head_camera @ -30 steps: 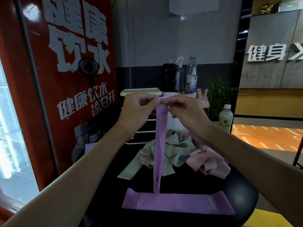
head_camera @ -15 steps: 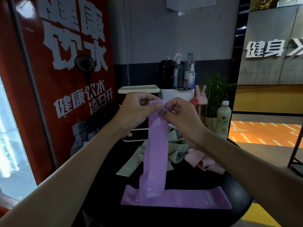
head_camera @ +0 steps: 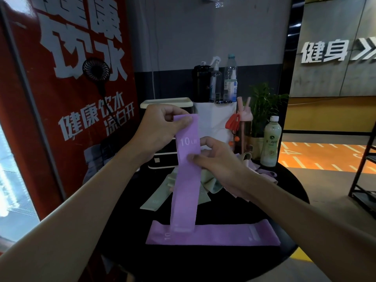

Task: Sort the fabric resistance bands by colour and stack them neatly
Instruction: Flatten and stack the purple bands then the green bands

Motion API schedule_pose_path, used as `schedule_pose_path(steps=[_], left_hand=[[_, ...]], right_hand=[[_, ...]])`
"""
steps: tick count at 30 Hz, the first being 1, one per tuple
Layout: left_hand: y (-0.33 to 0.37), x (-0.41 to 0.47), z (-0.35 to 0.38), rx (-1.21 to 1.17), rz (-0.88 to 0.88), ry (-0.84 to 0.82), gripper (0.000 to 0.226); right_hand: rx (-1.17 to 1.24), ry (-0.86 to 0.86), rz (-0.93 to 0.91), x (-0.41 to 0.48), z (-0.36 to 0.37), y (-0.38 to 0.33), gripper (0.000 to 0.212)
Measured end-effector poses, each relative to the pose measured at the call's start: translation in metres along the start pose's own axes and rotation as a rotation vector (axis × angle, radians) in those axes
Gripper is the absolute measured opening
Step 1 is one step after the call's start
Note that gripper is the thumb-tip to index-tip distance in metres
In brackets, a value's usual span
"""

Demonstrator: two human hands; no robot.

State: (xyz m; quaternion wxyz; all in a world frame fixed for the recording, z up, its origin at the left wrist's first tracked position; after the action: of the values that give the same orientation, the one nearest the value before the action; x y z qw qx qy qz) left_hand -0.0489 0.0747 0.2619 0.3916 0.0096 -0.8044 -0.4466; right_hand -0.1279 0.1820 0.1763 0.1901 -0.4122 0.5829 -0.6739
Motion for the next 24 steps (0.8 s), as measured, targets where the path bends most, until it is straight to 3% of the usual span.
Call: schedule_pose_path(steps=[10,14,18,22,24], left_hand=[[-0.039,-0.01,-0.04,-0.071,-0.097,0.237,0.011],[-0.056,-0.024,-0.055,-0.084,-0.148,0.328,0.008],[-0.08,-0.041,-0.066,-0.097,-0.224,0.38,0.01],[-0.101,-0.063,-0.069,-0.1,-0.267,0.422,0.01],[-0.109,-0.076,-0.065,-0.097,-0.293,0.432,0.01]], right_hand=[[-0.046,-0.145,0.176,-0.042,-0.019,0.057,0.035],[-0.05,-0.104,0.236,-0.06,-0.045,0.074,0.038],[-0.026,-0.063,0.239,-0.075,-0.073,0.082,0.027],[-0.057,0.0,0.24,-0.087,-0.104,0.084,0.051],[-0.054,0.039,0.25,-0.094,-0.115,0.084,0.044]])
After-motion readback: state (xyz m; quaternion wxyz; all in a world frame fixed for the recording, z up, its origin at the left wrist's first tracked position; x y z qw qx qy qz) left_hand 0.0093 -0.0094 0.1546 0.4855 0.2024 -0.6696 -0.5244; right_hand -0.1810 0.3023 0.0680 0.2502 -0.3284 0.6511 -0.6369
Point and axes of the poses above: each hand's wrist, its own x-axis towards the middle knuckle, its own z-axis out of the palm, y = z × x, the point moved 7 cm from there along x, towards the middle knuckle, and after that the axes turned 1 degree about y, right-handed, at the moved point
